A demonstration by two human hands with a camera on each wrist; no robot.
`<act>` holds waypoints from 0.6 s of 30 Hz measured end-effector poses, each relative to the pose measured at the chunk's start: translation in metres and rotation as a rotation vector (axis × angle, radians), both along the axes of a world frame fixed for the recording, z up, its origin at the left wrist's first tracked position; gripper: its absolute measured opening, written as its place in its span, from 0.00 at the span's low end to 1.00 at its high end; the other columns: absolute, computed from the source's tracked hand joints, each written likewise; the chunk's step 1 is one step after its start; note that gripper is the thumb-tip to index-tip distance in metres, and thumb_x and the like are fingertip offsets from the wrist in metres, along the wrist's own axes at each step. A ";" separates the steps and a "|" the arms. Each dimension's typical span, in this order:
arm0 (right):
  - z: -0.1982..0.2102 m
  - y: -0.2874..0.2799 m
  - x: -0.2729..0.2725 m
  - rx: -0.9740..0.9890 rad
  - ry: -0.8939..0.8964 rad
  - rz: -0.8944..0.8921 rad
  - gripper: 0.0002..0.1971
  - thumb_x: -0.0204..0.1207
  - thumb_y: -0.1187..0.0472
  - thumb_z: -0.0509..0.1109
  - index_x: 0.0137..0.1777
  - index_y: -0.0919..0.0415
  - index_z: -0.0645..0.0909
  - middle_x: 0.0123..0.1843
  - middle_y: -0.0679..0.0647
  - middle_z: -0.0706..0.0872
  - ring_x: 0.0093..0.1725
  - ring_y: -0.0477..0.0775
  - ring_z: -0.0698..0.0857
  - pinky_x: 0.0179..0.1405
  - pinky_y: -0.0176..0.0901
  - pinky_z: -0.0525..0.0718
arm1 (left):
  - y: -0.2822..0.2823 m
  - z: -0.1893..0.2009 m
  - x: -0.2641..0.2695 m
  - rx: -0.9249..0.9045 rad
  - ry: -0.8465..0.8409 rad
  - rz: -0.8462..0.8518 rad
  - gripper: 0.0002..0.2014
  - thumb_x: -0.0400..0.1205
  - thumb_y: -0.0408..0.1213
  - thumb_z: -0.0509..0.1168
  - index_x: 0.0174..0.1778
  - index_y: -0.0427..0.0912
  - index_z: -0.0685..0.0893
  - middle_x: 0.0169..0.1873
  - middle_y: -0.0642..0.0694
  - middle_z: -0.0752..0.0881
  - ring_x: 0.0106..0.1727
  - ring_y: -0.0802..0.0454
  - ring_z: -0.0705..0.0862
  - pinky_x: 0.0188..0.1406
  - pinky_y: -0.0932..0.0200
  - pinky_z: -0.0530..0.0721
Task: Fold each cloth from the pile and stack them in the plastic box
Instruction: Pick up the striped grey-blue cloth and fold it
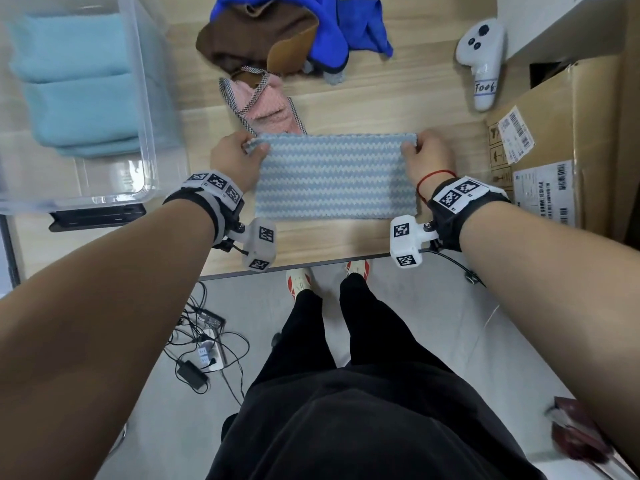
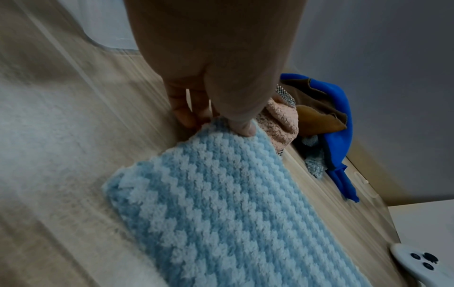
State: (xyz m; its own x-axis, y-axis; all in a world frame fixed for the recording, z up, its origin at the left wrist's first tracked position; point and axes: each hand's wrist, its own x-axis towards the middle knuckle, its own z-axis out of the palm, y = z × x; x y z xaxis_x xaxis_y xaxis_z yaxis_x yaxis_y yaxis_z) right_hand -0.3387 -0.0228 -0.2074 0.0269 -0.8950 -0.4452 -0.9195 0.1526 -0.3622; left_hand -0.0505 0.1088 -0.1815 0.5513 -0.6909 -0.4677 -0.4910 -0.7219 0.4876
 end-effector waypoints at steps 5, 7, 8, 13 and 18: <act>0.010 0.004 0.007 0.006 0.016 -0.048 0.14 0.83 0.52 0.60 0.60 0.62 0.72 0.46 0.56 0.83 0.41 0.61 0.82 0.37 0.46 0.76 | 0.001 -0.001 -0.001 -0.031 -0.013 0.028 0.21 0.79 0.53 0.68 0.60 0.42 0.78 0.52 0.42 0.85 0.52 0.44 0.83 0.47 0.54 0.79; 0.014 0.008 0.007 -0.037 0.004 -0.067 0.16 0.81 0.50 0.61 0.61 0.60 0.69 0.52 0.58 0.84 0.43 0.63 0.84 0.37 0.48 0.79 | 0.000 0.004 -0.003 -0.107 -0.058 0.044 0.19 0.75 0.53 0.71 0.54 0.46 0.75 0.49 0.46 0.81 0.47 0.49 0.80 0.42 0.59 0.75; 0.015 0.010 0.007 -0.062 0.003 -0.069 0.18 0.79 0.48 0.62 0.60 0.59 0.68 0.55 0.59 0.83 0.45 0.64 0.85 0.38 0.50 0.81 | -0.001 0.009 -0.006 -0.146 -0.084 0.034 0.18 0.74 0.51 0.72 0.51 0.48 0.74 0.49 0.48 0.79 0.46 0.52 0.78 0.42 0.60 0.73; 0.018 0.033 0.005 0.017 0.079 -0.056 0.42 0.64 0.33 0.74 0.67 0.63 0.68 0.65 0.59 0.76 0.58 0.61 0.82 0.54 0.58 0.85 | -0.004 0.022 -0.040 -0.201 -0.035 -0.321 0.09 0.75 0.44 0.73 0.42 0.49 0.79 0.38 0.55 0.76 0.40 0.54 0.76 0.40 0.60 0.72; 0.012 0.049 0.005 0.167 0.117 0.067 0.31 0.66 0.37 0.74 0.56 0.63 0.80 0.58 0.61 0.82 0.54 0.62 0.84 0.53 0.53 0.86 | 0.006 0.012 -0.078 -0.043 0.109 -0.758 0.14 0.80 0.45 0.69 0.61 0.51 0.85 0.48 0.48 0.75 0.49 0.51 0.78 0.54 0.54 0.77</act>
State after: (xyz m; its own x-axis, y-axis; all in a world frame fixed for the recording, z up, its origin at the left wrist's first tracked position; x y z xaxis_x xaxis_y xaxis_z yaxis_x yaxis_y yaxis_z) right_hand -0.3334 0.0266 -0.1954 0.0236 -0.8067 -0.5905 -0.9639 0.1383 -0.2274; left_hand -0.1284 0.1150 -0.1696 -0.1282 -0.8806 -0.4561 -0.7916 -0.1862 0.5820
